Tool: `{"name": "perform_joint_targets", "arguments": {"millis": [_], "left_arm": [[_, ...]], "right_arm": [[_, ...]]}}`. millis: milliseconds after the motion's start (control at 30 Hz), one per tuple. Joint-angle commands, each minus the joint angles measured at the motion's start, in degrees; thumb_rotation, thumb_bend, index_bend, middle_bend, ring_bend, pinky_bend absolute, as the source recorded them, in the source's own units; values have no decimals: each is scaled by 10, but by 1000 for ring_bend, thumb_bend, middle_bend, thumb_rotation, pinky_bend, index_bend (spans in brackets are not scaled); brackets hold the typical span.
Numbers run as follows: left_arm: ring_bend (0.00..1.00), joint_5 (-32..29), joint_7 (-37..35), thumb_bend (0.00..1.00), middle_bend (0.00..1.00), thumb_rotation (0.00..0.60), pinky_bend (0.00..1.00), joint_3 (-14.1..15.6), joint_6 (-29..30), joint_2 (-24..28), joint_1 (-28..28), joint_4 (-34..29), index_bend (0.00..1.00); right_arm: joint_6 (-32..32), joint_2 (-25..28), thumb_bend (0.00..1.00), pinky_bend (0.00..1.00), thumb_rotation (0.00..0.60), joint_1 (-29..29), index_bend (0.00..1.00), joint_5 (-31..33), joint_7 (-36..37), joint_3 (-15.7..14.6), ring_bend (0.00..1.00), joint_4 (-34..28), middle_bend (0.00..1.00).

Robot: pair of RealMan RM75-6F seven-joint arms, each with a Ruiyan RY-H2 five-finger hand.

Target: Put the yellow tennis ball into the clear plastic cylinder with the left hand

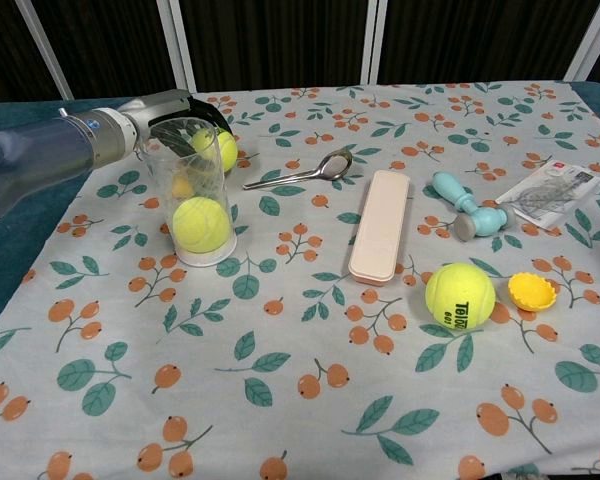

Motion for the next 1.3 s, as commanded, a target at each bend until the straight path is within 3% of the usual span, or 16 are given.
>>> {"name": "perform_joint_targets", "arguments": {"millis": [33,233,533,667,767,1067,1300], "left_arm": [[324,-5,-4,386,411,600,486,-10,23,18,4,-15,388],[323,-4,-38,386,408,600,487,-25,95,98,35,-116,394],[323,32,-101,386,423,600,484,-22,220,310,116,-425,418],[323,59,-106,386,420,600,481,1,223,409,142,-555,409],[323,83,-86,386,421,600,481,21,228,465,156,-618,406],[323,131,-68,385,421,600,480,57,226,538,170,-707,400],[323,142,-34,385,418,600,481,68,184,527,149,-702,391]], "right_arm": [[0,0,174,253,600,0,0,0,0,0,112,0,0],[0,0,174,253,600,1,0,-2,-2,0,112,1,0],[3,-1,174,253,600,1,0,-7,-9,-1,112,1,0],[4,-1,174,253,600,1,0,-7,-11,-1,112,0,0],[5,-2,174,253,600,1,0,-9,-12,-1,112,0,0],[4,-3,174,253,600,1,0,-8,-13,-1,112,0,0],[4,-3,174,253,600,1,0,-8,-14,0,112,0,0]]}}
